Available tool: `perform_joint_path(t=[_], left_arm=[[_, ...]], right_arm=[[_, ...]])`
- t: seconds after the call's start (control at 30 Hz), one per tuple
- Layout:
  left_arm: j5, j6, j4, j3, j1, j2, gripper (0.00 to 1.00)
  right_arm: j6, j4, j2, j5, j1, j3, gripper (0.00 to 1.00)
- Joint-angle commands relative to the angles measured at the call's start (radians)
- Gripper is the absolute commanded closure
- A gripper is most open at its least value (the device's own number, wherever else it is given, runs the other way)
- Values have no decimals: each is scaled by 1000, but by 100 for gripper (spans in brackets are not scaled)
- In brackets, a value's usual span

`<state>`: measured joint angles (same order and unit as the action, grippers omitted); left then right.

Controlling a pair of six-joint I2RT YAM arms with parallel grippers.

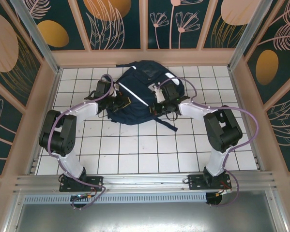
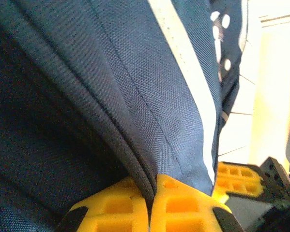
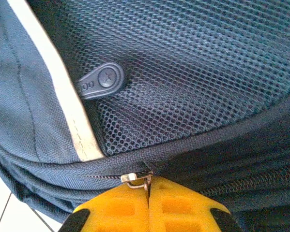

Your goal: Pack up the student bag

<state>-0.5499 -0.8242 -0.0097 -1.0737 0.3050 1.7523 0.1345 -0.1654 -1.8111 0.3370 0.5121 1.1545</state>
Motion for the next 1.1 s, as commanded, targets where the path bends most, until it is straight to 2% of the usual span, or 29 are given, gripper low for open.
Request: perform_joint_path(t=[0.0, 0.1, 0.13, 0.17, 0.2, 0.23, 0.27, 0.3, 0.37, 0.5, 0.57, 0.67, 0.77, 0.97, 1.07], left_arm=[[24, 17, 1, 18, -41, -97, 100], [25, 10, 21, 30, -41, -115, 100], [28, 11, 22, 28, -42, -117, 92], [31, 16, 22, 21, -41, -120, 80], [39, 23, 14, 11, -41, -122, 64], [57, 39, -3, -6, -42, -123, 20], [81, 59, -29, -25, -41, -127, 2], [108, 82, -50, -42, -41, -130, 1], [192, 136, -111, -83, -41, -146, 1], [442, 272, -166, -101, -41, -221, 1], [633, 341, -163, -64, -43, -280, 1], [898, 442, -104, 43, -43, -372, 1], [1116, 516, 42, 226, -43, -479, 1], [1371, 634, 360, 558, -44, -601, 1], [1378, 681, 584, 673, -48, -602, 2]], right_arm=[[-9, -67, -24, -243, -109, 47, 100], [15, -34, -11, -158, -109, 42, 100], [28, -28, -4, -139, -108, 39, 100], [39, -27, 5, -124, -109, 39, 90], [47, -20, 18, -115, -108, 34, 75], [57, -10, 41, -110, -109, 24, 54], [61, 0, 69, -112, -109, 12, 30], [60, 6, 94, -128, -112, 2, 17], [65, 19, 158, -227, -127, -25, 1], [89, 71, 251, -461, -227, -106, 1], [88, 165, 303, -553, -300, -198, 1], [53, 345, 368, -622, -395, -358, 1], [-13, 575, 411, -656, -445, -527, 1], [-13, 965, 440, -759, -456, -782, 1], [-30, 1174, 396, -807, -458, -854, 1]])
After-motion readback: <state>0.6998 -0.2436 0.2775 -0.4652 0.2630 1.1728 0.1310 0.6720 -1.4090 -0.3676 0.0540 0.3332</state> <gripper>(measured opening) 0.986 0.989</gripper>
